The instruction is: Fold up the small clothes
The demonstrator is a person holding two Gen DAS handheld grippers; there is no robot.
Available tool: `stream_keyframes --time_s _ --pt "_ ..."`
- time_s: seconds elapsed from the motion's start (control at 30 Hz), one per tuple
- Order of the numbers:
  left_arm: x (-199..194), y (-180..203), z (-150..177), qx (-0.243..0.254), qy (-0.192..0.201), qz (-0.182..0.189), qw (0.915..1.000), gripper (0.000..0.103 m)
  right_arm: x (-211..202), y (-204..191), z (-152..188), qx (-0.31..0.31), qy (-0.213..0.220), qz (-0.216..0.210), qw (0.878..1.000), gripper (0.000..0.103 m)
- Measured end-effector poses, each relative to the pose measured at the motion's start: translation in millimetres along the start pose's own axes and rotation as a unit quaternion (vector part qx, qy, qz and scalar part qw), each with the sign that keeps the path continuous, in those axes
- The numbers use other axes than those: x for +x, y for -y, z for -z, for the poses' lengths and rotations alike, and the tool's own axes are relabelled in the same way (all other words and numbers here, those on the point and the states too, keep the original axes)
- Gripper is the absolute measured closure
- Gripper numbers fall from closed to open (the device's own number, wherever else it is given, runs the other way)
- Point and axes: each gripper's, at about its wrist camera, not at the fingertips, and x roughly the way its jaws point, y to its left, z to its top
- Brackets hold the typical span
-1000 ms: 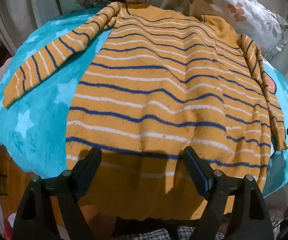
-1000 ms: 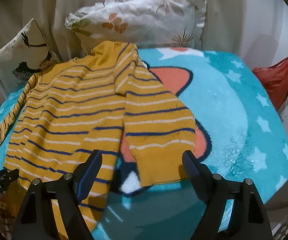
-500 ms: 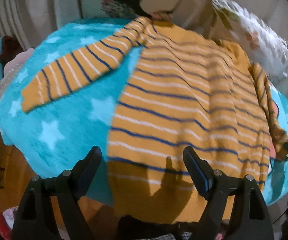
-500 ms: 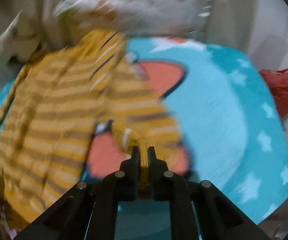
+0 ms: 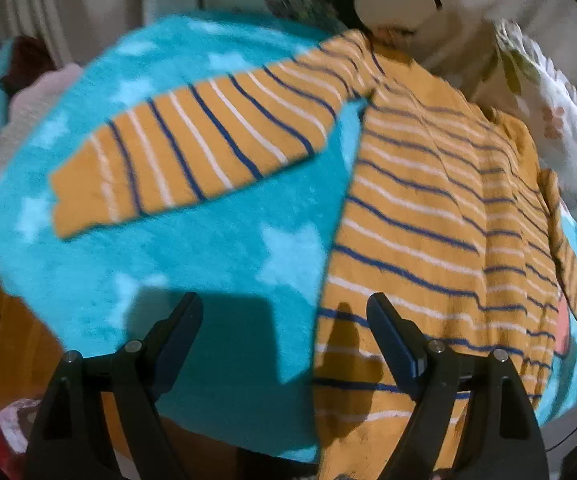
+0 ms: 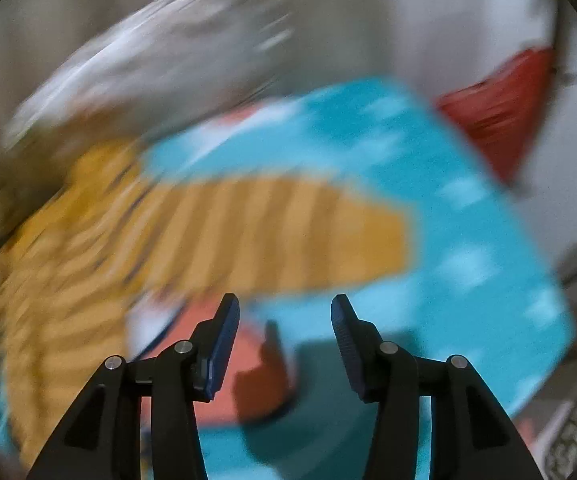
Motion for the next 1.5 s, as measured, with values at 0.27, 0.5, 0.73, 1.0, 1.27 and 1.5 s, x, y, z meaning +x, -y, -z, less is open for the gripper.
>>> stream_keyframes --time_s 0.27,0.5,0.73,1.0,1.27,1.5 --pt "24 18 -5 0.036 -0.033 0.1 0.9937 0.02 34 -70 66 -0.035 -0.104 -0.146 0.983 0.051" --pt "32 17 -19 0.032 -0.04 0.178 0.9827 0.029 43 -73 77 0.044 -0.114 -0.201 0.972 0.049" --pt "30 9 -6 0.0 -0.054 0.205 0.9773 0.051 48 -84 92 0.075 -0.134 -0.277 0.949 0.049" --pt "14 26 35 -0.016 -0.063 0.197 0.9782 0.051 38 -90 119 0.046 -0.154 -0.302 0.94 0.052" --pt "17 26 46 -0.075 -0.088 0.171 0.9784 0.095 39 -84 124 0.026 -0.169 -0.27 0.948 0.094" --pt "-31 17 79 -0.073 -0.054 0.137 0.9864 0.095 12 -63 143 0.022 -0.17 -0.295 0.94 0.095"
